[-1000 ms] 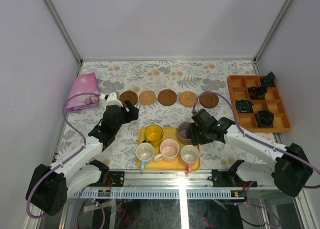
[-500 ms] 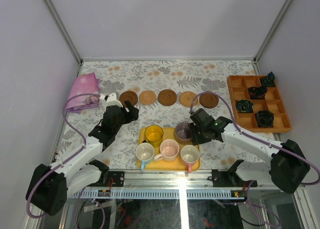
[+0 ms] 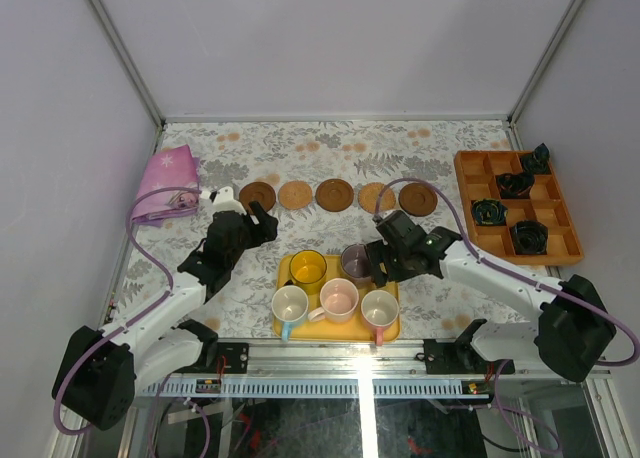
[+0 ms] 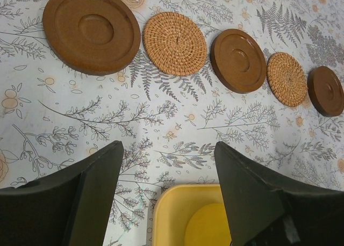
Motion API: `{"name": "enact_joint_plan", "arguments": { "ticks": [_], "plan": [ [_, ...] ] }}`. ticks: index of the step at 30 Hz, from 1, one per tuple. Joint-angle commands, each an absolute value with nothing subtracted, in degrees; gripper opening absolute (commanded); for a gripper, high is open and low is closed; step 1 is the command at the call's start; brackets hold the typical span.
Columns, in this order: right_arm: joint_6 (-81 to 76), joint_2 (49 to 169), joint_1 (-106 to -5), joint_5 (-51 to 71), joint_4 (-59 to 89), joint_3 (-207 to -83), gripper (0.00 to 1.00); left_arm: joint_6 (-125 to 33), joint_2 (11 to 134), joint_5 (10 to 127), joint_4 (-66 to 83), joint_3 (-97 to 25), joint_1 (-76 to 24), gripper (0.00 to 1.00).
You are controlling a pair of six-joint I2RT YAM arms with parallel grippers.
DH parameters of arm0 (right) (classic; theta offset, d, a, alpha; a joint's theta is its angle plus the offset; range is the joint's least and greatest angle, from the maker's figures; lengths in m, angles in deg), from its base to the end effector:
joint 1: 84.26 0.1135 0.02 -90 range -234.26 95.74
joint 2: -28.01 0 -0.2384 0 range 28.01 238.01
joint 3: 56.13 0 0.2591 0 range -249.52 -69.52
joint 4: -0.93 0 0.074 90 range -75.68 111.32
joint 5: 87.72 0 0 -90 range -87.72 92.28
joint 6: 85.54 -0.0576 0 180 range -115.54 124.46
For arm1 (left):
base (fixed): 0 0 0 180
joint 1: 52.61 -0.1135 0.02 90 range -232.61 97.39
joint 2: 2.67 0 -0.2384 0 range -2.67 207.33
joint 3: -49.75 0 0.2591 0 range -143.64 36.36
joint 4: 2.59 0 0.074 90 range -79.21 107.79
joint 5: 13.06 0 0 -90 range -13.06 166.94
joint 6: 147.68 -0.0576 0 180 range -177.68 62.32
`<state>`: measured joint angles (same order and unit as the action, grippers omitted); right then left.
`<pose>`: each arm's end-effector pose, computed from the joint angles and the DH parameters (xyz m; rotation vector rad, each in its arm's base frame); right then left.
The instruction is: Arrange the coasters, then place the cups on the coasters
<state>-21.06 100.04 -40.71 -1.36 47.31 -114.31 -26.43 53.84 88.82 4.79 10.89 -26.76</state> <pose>0.1934 0.1788 0.1641 -0.3945 2.6297 0.3311 0.2333 -0.0998 0.1786 -0.2288 2.0109 -0.4299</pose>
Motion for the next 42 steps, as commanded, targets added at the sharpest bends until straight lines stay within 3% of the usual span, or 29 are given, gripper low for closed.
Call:
{"name": "enact_joint_plan", "arguments": {
  "ticks": [1,6,17,29,42],
  "plan": [
    [-17.9,99.9,-40.4,-2.1,50.7,-119.1,0.88,-26.1,54.0,89.1,2.7,11.3,-26.4,0.69],
    [-14.1,102.0,-40.4,-2.9,55.8,-123.4,0.86,-26.1,53.5,89.5,2.8,11.4,-26.4,0.69],
    [-10.3,104.4,-40.3,3.7,54.8,-125.8,0.7,-26.3,52.1,91.1,3.9,11.3,-26.4,0.69],
    [-11.0,104.7,-40.2,8.7,51.5,-121.9,0.69,-25.7,52.7,90.3,3.2,11.4,-26.4,0.69],
    [-10.6,107.6,-40.3,9.5,47.7,-121.2,0.57,-25.6,52.1,91.0,4.0,11.6,-26.4,0.69]
  ]
}}
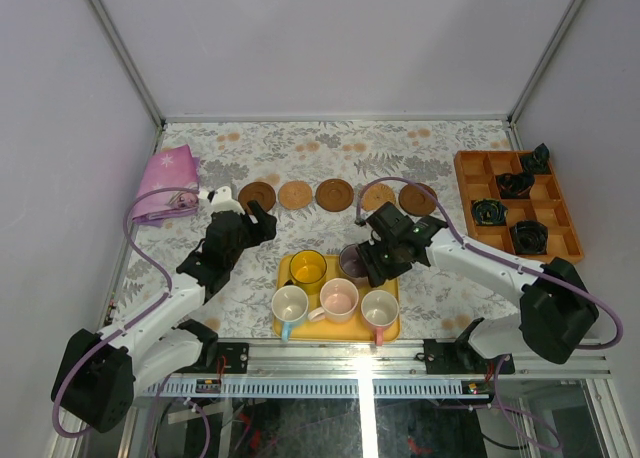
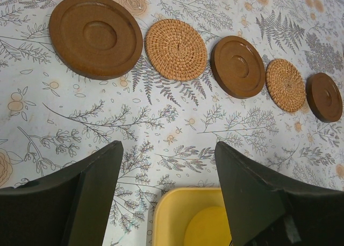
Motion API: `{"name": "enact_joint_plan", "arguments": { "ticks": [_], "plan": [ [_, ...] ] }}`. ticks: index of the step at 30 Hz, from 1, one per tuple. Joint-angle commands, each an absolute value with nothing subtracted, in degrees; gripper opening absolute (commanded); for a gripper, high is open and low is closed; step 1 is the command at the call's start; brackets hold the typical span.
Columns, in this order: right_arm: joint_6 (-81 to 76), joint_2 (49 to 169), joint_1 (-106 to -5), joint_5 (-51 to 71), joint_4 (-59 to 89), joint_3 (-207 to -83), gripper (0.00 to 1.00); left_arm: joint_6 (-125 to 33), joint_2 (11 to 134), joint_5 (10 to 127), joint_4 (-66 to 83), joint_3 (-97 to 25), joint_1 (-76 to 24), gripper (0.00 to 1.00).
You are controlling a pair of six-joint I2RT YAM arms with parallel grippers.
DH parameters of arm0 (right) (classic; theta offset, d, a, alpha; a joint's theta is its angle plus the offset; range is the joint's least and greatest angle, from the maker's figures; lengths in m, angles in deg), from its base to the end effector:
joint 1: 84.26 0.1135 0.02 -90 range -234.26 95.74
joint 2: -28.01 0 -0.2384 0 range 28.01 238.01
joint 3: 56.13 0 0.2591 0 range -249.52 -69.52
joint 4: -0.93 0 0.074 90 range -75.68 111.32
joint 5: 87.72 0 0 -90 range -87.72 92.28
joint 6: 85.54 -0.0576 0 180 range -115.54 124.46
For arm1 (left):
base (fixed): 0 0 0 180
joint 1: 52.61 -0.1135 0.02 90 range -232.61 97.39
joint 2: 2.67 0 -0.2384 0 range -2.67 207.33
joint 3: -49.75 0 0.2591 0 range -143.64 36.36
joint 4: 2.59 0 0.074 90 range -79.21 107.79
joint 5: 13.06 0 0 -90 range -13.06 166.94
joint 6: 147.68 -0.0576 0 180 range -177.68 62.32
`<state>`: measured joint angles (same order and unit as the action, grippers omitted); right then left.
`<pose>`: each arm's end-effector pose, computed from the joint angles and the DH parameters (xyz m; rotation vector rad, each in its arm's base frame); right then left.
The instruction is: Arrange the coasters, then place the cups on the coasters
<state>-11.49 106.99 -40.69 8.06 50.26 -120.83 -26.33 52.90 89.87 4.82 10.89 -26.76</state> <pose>0.2017 0.1999 0.1660 -0.6899 2.6699 0.4417 0.2325 -0.0983 0.1825 -0.2426 1.9903 -0.4213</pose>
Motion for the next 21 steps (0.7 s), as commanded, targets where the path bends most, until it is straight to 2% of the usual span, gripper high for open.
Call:
{"name": "enact_joint_plan", "arguments": {
  "ticks": [1,7,13,21],
  "plan": [
    [-10.6,107.9,-40.3,9.6,47.6,-121.3,0.53,-25.6,52.1,90.9,4.0,11.6,-26.4,0.69],
    [-10.5,108.3,-40.3,9.9,47.5,-121.3,0.32,-25.3,52.6,90.8,3.8,11.5,-26.4,0.69],
    [-10.7,108.3,-40.0,10.0,47.5,-121.4,0.01,-25.2,52.9,90.4,3.8,11.6,-26.4,0.69],
    [-11.4,105.8,-39.1,5.5,48.3,-122.6,0.0,-25.2,53.1,90.3,3.8,11.2,-26.4,0.69]
  ]
}}
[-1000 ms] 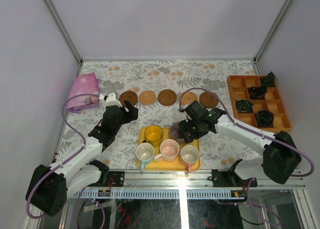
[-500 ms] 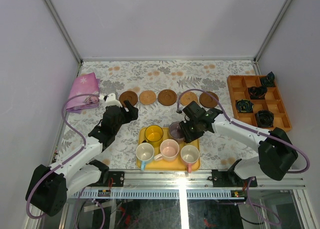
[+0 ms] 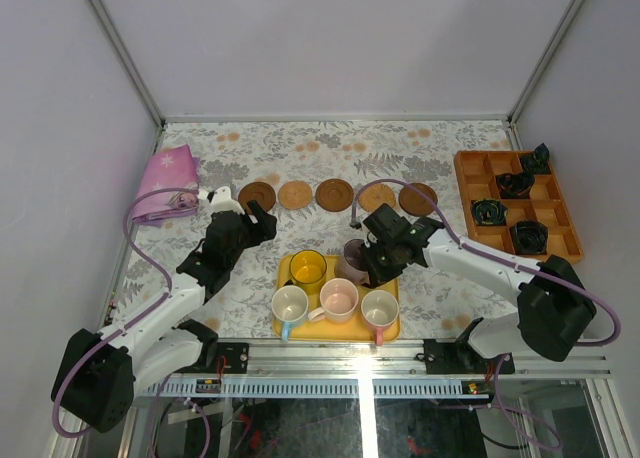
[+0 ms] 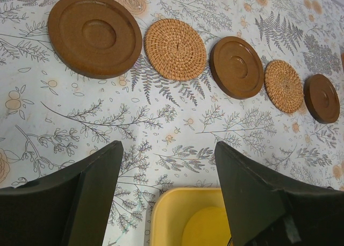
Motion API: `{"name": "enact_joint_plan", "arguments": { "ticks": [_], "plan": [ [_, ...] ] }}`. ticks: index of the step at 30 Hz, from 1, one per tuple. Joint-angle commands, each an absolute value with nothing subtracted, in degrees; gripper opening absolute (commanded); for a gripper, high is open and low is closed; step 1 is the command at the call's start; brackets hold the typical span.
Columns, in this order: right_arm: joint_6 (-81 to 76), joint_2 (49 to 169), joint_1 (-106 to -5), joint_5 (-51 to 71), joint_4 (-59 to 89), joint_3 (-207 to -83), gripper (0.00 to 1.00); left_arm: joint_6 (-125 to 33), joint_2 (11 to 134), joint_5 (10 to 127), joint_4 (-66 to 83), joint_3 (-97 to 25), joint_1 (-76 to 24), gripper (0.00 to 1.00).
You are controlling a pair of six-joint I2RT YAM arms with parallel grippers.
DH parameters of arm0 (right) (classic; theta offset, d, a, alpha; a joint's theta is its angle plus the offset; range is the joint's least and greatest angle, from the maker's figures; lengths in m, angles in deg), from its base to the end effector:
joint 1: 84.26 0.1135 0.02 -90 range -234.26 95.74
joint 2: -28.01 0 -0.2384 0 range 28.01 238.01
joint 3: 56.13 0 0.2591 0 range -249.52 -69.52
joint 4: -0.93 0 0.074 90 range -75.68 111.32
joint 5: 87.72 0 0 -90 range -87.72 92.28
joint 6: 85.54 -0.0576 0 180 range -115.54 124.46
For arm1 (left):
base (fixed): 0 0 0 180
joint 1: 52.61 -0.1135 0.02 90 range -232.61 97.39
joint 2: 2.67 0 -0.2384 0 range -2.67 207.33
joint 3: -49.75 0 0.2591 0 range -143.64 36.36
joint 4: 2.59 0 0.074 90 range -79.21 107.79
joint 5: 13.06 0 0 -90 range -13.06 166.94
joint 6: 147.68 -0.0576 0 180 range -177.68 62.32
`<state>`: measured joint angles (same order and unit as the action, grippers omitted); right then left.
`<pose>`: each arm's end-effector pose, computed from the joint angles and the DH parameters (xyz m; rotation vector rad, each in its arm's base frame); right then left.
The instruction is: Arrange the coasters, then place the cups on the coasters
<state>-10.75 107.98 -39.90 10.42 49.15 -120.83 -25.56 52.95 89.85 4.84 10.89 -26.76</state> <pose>0.1994 0.2064 0.1628 -0.7413 2.6668 0.4947 0.2326 -0.0984 0.1822 -0.2558 1.9909 -0.4296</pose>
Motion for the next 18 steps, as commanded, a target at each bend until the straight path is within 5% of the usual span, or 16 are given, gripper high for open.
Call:
{"name": "enact_joint_plan", "arguments": {
  "ticks": [1,18],
  "plan": [
    [-11.6,105.1,-38.8,4.3,48.7,-123.2,0.0,-25.2,53.0,90.3,3.8,11.1,-26.4,0.69],
    [-14.4,99.0,-37.6,-21.4,54.1,-134.1,0.0,-25.2,53.2,89.7,3.9,10.4,-26.3,0.69]
  ]
}}
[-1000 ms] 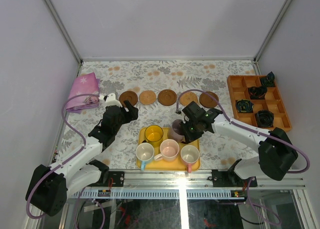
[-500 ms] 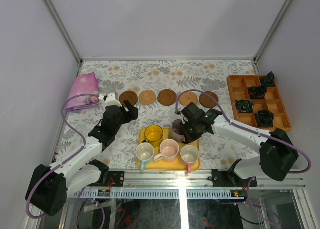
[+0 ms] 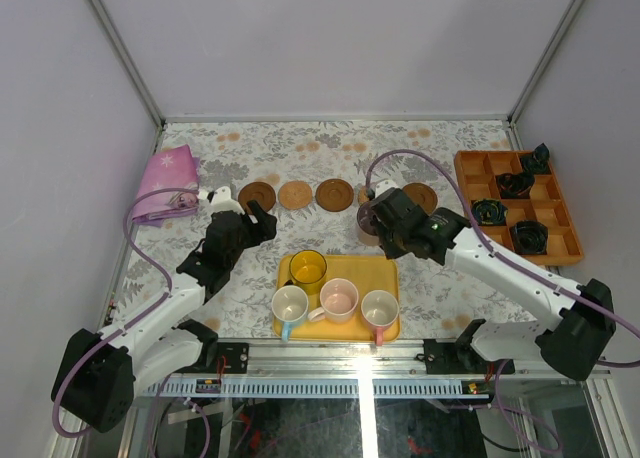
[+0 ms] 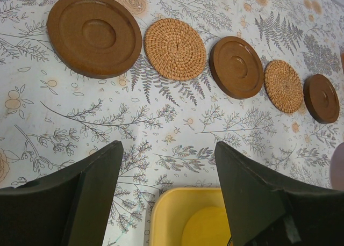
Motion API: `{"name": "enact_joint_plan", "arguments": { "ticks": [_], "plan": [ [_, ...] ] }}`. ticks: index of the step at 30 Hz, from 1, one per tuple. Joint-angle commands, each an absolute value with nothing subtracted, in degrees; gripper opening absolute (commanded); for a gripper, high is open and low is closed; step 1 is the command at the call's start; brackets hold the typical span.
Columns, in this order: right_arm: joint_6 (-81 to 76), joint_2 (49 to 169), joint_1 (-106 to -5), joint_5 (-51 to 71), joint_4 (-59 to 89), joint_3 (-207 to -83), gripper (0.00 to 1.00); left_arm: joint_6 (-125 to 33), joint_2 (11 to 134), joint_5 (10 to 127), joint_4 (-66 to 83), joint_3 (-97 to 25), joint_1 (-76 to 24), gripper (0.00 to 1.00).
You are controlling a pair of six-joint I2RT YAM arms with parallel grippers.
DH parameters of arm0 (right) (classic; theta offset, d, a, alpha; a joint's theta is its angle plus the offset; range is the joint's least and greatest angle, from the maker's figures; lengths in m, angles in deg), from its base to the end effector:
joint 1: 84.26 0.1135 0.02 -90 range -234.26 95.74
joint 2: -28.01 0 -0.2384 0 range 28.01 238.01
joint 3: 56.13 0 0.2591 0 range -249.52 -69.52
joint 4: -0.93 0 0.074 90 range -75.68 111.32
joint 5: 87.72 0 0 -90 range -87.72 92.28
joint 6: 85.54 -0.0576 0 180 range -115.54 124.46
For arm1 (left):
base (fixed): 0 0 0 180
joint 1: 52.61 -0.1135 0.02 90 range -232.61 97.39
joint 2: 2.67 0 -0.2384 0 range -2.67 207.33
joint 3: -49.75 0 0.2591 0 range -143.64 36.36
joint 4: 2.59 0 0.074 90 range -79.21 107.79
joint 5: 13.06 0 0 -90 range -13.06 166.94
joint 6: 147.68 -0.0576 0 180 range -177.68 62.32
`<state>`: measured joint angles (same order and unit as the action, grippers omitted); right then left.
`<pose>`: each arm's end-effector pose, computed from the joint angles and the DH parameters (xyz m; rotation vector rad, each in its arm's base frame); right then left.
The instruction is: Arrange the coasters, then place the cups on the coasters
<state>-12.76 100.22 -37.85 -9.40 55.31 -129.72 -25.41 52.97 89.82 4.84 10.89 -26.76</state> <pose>0.2047 0.1981 0.2426 -0.5429 2.4220 0.2220 0.2326 -0.0984 0.1821 -0.2581 1.9913 -0.4316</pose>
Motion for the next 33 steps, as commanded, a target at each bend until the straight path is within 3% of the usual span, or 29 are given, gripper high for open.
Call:
{"name": "enact_joint_plan", "arguments": {
  "ticks": [1,11,27,33],
  "plan": [
    [-14.6,99.5,-37.5,-23.2,54.0,-134.5,0.0,-25.2,53.4,89.5,3.9,10.4,-26.4,0.69],
    [-14.0,109.5,-39.5,-39.7,53.8,-142.6,0.0,-24.5,55.0,86.9,2.8,10.6,-26.4,0.69],
    [-8.6,119.8,-61.4,-21.0,44.3,-147.0,0.0,-25.4,59.8,85.5,2.0,9.1,-26.4,0.69],
    [-9.1,122.9,-64.7,-17.4,42.3,-146.1,0.0,-25.9,60.2,85.7,2.6,8.4,-26.4,0.69]
  ]
}}
